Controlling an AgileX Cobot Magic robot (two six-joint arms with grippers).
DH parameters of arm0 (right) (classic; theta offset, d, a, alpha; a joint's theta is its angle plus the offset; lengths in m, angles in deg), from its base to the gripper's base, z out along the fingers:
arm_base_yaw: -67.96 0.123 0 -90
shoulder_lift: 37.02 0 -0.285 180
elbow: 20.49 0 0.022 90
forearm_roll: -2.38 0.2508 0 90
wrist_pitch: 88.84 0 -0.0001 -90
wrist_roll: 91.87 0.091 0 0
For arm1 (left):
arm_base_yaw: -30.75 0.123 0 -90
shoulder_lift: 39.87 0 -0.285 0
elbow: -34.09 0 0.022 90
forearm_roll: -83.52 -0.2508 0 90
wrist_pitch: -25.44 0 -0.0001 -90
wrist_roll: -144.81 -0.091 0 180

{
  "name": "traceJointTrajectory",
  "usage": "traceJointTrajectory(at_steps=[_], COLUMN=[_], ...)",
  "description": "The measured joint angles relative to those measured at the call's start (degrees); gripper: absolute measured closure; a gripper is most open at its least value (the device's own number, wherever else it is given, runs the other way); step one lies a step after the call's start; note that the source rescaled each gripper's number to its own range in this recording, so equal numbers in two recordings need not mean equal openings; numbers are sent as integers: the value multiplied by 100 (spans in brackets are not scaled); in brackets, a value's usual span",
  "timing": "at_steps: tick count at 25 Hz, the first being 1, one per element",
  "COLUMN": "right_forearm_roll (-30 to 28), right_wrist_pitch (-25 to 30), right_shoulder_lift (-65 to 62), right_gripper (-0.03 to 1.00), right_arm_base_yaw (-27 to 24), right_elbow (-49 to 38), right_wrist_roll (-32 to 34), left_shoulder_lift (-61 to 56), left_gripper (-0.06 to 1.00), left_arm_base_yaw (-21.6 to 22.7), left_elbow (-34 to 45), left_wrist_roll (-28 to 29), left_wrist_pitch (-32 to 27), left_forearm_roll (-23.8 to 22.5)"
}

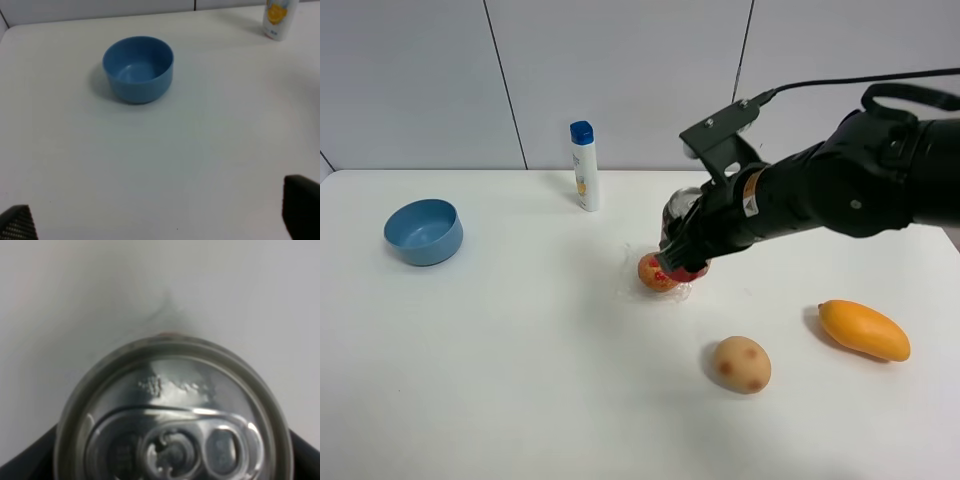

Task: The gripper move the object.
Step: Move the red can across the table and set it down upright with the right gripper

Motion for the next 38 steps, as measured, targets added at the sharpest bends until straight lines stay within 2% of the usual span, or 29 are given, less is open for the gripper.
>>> traceJointTrajectory(at_steps=[9,14,20,23,31,38], right_forearm_roll=[-95,-134,-134,-134,-25,73], right_wrist_pitch=[-96,-560,-1494,-1670,-1683,-1411], right_shoulder_lift=[34,456,1323,1811,2565,2849], right_gripper=[96,96,96,96,96,96], right_arm_base_yaw=[-1172,-1625,-1791,-1828,-1964,-2107], right_elbow=[321,321,346,553,1206,1556], right_wrist_roll=[-28,-110,-140,-146,5,212], left_shoulder_lift=[0,0,0,0,0,0], left_gripper=[-6,-6,-6,-6,-6,-6], left_arm_base_yaw=[0,0,0,0,0,0], left_elbow=[0,0,0,0,0,0], left_wrist_roll=[0,0,0,0,0,0], left_wrist_pitch=[0,0,0,0,0,0], left_forearm_roll=[0,0,0,0,0,0])
